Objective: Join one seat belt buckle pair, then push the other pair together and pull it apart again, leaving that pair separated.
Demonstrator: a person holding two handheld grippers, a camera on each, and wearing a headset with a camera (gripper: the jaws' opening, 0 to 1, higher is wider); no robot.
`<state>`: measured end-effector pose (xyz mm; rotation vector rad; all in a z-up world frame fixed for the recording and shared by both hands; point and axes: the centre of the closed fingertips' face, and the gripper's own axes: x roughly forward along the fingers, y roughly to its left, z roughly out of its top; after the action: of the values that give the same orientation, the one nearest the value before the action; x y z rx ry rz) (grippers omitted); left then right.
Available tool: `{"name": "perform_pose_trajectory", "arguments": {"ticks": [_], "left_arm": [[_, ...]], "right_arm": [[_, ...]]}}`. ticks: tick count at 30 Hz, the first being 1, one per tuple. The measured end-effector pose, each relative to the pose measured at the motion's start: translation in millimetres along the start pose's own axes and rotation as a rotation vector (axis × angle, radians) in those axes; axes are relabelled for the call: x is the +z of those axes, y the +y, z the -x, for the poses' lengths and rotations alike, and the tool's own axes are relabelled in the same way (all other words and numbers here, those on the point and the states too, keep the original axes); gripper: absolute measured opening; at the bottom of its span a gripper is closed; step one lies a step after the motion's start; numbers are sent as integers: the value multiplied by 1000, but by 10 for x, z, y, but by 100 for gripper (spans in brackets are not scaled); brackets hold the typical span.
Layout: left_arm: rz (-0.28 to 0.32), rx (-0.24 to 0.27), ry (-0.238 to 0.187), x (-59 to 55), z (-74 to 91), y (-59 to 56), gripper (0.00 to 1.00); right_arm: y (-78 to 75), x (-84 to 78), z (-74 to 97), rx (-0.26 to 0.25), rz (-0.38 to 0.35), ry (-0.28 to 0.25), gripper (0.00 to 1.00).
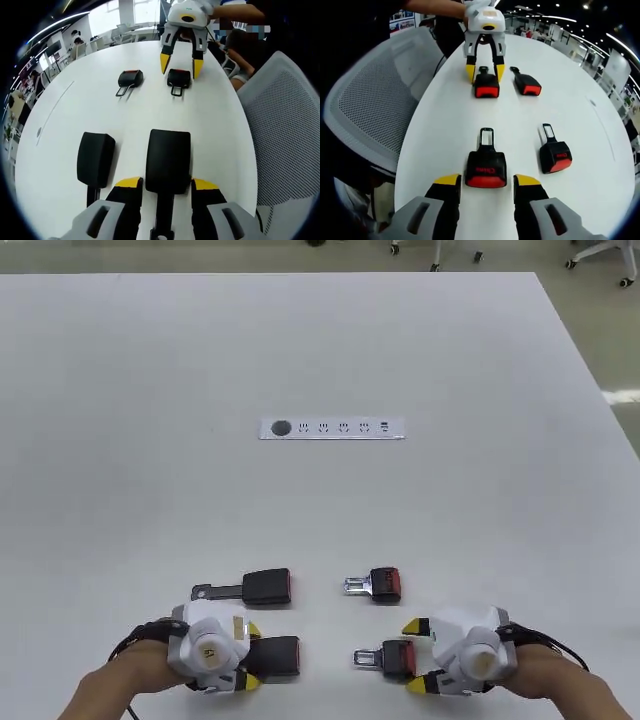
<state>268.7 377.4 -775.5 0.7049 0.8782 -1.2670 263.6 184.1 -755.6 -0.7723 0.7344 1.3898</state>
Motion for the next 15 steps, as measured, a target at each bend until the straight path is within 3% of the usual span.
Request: {"name": "perform_pose_trajectory", "arguments": {"ticks": [5,15], "left_arm": [[12,17,-20,42,91,13,44],[53,20,-30,11,261,27,51]], "right_arm": [[-45,0,60,-10,-12,-7,42],[-207,-81,163,-48,-49,-7,48]]}}
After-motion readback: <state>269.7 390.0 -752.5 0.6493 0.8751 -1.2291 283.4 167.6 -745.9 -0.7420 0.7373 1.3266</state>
